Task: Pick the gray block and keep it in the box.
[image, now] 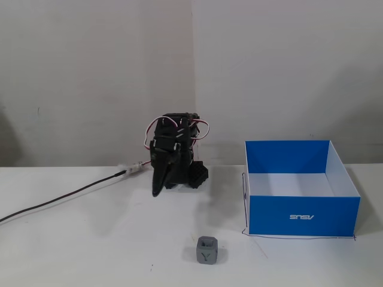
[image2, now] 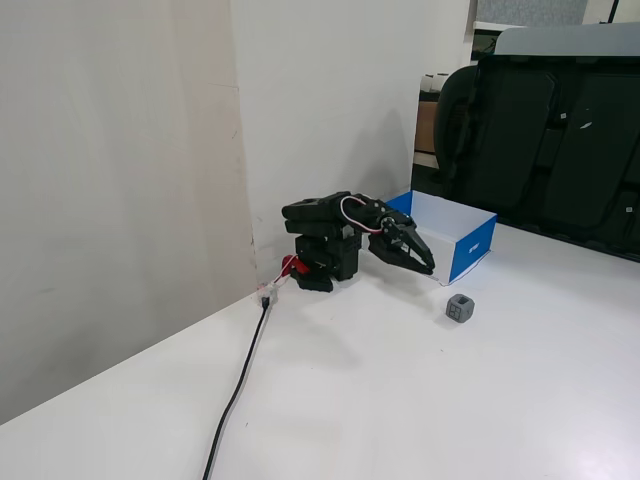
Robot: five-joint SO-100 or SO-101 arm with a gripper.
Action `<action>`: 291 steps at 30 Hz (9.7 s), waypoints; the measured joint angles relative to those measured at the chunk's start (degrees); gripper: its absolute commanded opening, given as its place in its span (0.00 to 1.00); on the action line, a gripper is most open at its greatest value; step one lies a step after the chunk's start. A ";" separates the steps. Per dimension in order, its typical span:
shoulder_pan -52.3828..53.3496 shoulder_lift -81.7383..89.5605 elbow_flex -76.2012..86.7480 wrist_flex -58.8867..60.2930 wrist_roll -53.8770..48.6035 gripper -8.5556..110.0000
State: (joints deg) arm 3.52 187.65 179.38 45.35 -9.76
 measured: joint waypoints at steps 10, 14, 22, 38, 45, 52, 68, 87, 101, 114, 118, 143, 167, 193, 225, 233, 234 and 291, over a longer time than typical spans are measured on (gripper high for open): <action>1.32 0.00 0.00 0.00 -0.26 0.07; 0.62 0.00 0.00 0.00 -0.18 0.07; 0.79 0.00 0.00 0.00 -0.26 0.07; -4.13 0.00 -4.04 13.54 -5.01 0.08; -7.21 -2.02 -18.46 18.02 -7.12 0.07; -10.20 -27.95 -40.69 26.89 -7.03 0.07; -18.28 -76.55 -72.07 42.98 -6.86 0.07; -17.84 -91.41 -72.07 38.23 -6.15 0.31; -17.67 -101.16 -69.79 34.89 -6.15 0.32; -15.29 -111.53 -74.09 33.66 -6.15 0.32; -15.03 -111.53 -76.90 34.72 -6.15 0.32; -17.31 -111.45 -73.04 32.96 -6.15 0.07; -37.97 -72.95 -78.22 48.34 -6.42 0.07; -69.79 -80.95 -70.93 37.09 -5.80 0.07; -37.71 -71.89 -80.51 40.78 -6.24 0.07; -22.85 -60.29 -68.73 29.71 -9.49 0.07; -21.88 -58.71 -66.45 27.95 -10.20 0.07; -5.45 -0.26 -2.29 12.48 -10.37 0.07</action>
State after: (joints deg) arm -1.93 187.38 177.10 57.83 -20.13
